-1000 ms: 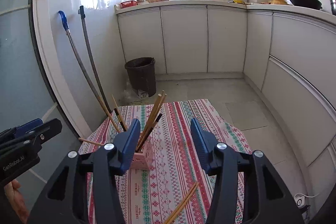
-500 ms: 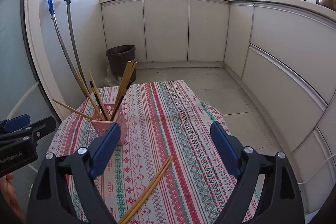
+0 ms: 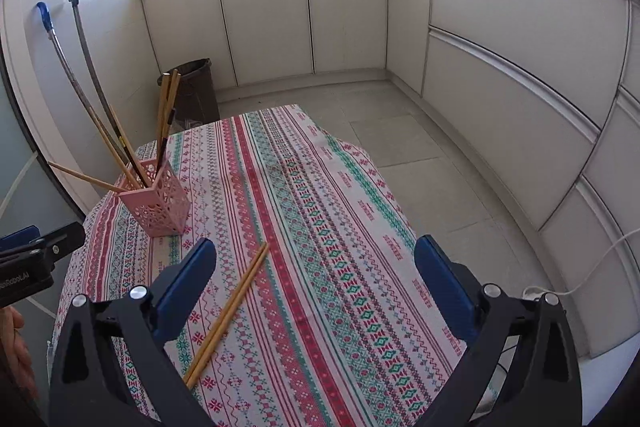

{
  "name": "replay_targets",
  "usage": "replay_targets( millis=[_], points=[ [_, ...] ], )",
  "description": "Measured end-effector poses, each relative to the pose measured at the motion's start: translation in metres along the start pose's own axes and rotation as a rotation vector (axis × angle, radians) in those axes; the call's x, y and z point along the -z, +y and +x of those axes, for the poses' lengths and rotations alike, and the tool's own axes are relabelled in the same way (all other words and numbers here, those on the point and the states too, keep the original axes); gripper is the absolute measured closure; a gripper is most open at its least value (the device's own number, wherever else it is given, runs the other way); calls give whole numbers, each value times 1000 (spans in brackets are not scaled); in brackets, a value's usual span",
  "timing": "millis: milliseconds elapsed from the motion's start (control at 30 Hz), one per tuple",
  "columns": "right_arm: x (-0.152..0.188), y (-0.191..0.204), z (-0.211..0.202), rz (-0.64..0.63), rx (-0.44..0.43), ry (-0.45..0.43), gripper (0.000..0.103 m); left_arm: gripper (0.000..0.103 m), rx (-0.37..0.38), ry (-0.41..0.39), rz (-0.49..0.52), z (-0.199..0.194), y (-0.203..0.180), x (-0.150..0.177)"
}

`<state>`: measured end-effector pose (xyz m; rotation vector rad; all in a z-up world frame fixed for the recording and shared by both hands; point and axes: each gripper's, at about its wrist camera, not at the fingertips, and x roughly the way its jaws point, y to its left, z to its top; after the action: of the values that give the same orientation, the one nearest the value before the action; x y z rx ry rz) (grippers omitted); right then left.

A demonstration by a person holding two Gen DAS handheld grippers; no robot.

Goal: Organize utensils
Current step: 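Grasp a bamboo chopstick with the left tool while the right tool grasps the other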

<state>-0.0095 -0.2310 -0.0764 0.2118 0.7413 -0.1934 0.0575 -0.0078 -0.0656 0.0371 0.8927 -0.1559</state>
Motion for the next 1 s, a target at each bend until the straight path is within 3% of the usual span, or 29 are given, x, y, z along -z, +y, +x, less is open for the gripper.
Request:
replay_targets(
  millis=[167, 333, 667, 1000],
  points=[
    [9, -18, 3, 54, -23, 66, 6, 7, 16, 106, 46, 31, -15, 8],
    [6, -34, 7, 115, -44, 104, 6, 7, 95, 251, 71, 70, -31, 9],
    [-3, -83, 21, 346, -135, 207, 6, 8, 141, 471, 28, 153, -68, -14],
    [-2, -113, 26, 502, -236, 278, 6, 27, 82, 601, 15, 209, -91, -21]
  ],
)
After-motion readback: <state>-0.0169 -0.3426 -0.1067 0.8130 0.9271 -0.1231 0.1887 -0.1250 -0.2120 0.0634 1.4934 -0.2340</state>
